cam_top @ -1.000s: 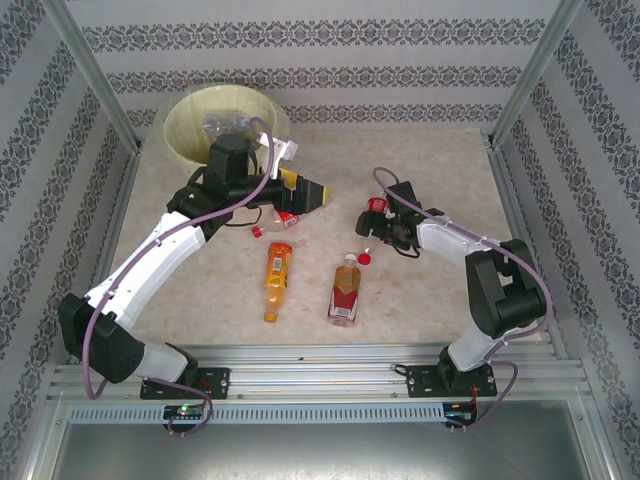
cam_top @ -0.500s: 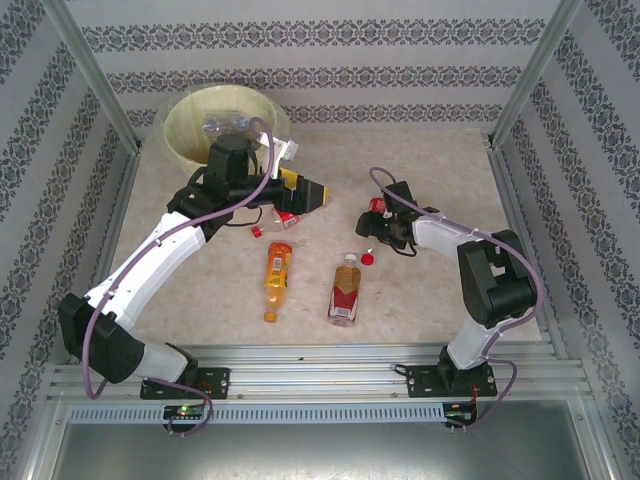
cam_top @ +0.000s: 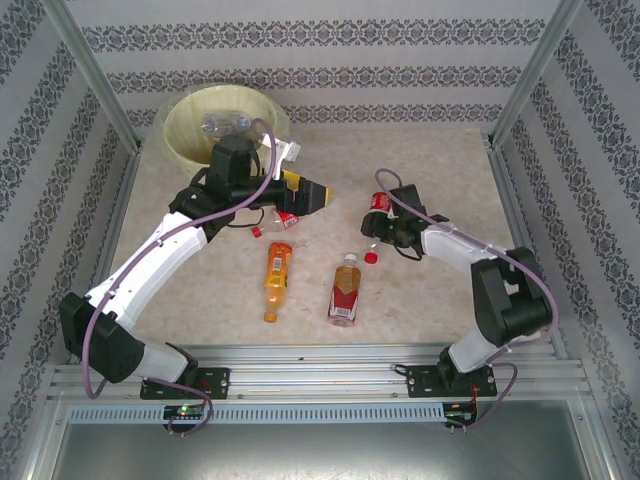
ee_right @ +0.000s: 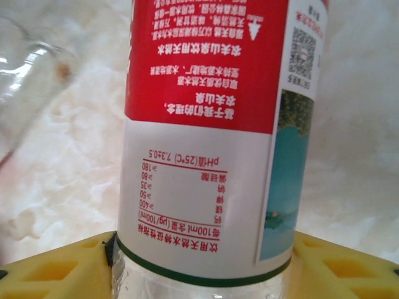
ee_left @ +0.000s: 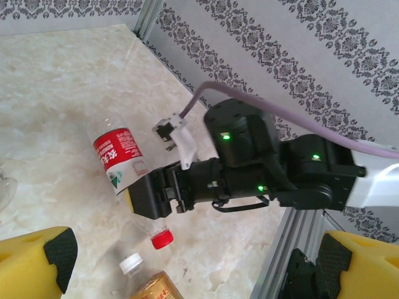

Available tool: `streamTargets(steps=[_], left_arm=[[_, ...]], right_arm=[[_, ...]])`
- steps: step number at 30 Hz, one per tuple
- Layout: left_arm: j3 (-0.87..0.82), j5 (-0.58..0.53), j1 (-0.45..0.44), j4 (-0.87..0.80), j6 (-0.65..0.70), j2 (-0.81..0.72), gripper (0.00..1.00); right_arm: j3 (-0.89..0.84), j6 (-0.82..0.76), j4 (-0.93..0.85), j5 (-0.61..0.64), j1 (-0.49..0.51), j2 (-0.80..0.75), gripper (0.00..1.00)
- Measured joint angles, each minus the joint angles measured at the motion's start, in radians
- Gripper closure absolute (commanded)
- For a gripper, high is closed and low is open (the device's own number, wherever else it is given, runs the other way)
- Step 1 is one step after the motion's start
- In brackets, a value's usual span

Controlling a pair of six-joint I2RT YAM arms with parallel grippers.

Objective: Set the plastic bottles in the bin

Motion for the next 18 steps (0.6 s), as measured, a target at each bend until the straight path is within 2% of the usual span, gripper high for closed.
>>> streamTargets(steps=[3,9,18], left_arm=[[-0.002,0.000,0.000,0.013,-0.040,0.012,0.00],[-0.081,0.000,-0.005,0.152,-0.183,0.036,0.00],[-0.128,-0.008,-0.028,0.360,-0.357,0.163,0.00]], right_arm=[[-0.030,-0.024,0.032,-0.031,0.000,-0.084,0.37],[-0.073,-0.072,0.082,-0.134,0.003,-0.232,0.37],[-0.092,-0.108,0.100,-0.287,0.042,-0.391,0.37]])
